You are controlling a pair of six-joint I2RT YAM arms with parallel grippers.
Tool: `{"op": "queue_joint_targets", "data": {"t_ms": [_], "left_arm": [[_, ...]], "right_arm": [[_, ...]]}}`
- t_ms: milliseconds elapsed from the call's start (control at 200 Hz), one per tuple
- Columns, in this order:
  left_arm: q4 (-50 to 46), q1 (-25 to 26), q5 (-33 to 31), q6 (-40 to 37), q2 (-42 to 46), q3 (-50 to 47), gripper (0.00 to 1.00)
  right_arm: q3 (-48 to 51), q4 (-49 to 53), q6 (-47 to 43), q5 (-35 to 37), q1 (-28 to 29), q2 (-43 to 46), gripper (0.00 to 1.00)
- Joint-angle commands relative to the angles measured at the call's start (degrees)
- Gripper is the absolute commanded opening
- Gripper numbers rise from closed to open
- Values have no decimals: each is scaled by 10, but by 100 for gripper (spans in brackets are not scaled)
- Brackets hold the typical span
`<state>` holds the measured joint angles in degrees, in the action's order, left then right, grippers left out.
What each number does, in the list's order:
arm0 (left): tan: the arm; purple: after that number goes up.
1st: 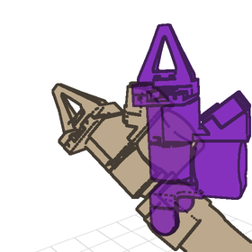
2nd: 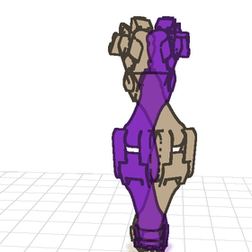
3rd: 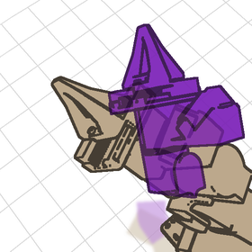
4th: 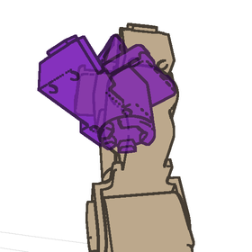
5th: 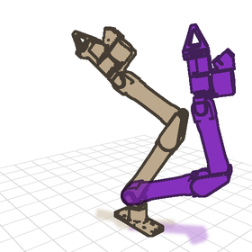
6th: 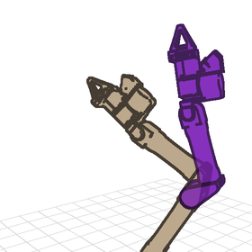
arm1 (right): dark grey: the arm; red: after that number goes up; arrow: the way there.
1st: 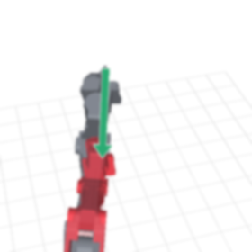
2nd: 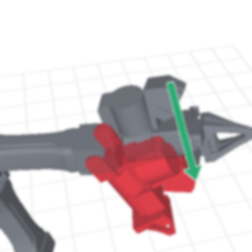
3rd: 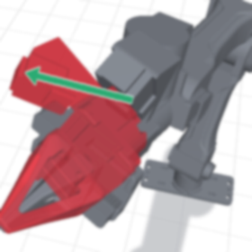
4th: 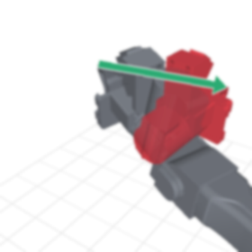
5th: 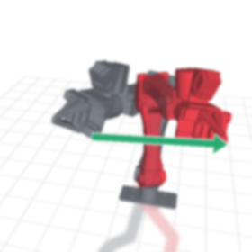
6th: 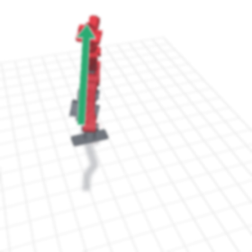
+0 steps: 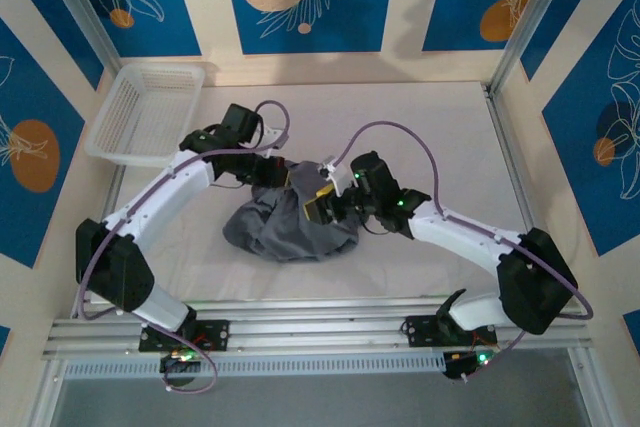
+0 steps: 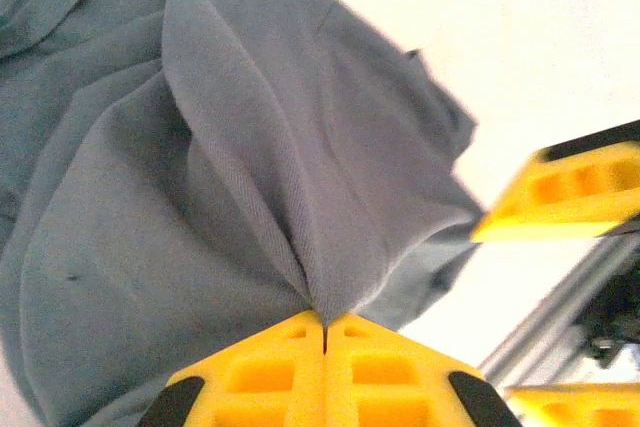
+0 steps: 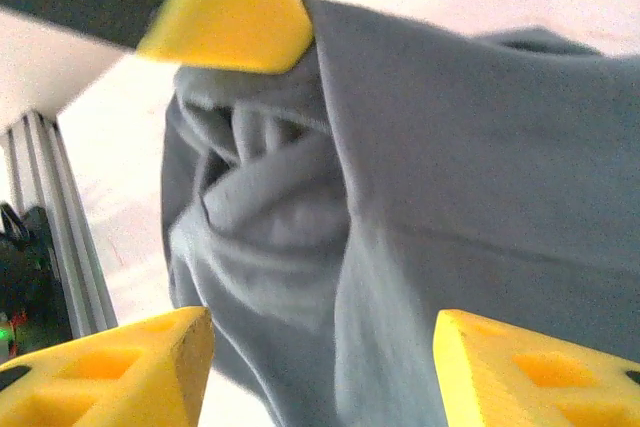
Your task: Fold the inside-out t-shirt
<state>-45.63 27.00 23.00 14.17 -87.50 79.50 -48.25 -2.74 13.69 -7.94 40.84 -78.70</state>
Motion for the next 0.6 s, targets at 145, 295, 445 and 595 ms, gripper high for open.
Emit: {"op": "queue_joint_targets", "data": {"t_ms": [145,295,445,595], "left_arm": [[35,-10,66,125,-2,41,0],[44,-15,70,178,-9,67,0],[12,-65,51,180,-10,107,0],[-42,-126,-80,70,-17,97,1]], "right_arm": [[-24,-176,157,3,10,-94,66],[-55,-159,168,-47,7,-131,65],[-55,-124,125,-72,-4,-116,0],[26,-224,151,-235,-68,-22,0]]}}
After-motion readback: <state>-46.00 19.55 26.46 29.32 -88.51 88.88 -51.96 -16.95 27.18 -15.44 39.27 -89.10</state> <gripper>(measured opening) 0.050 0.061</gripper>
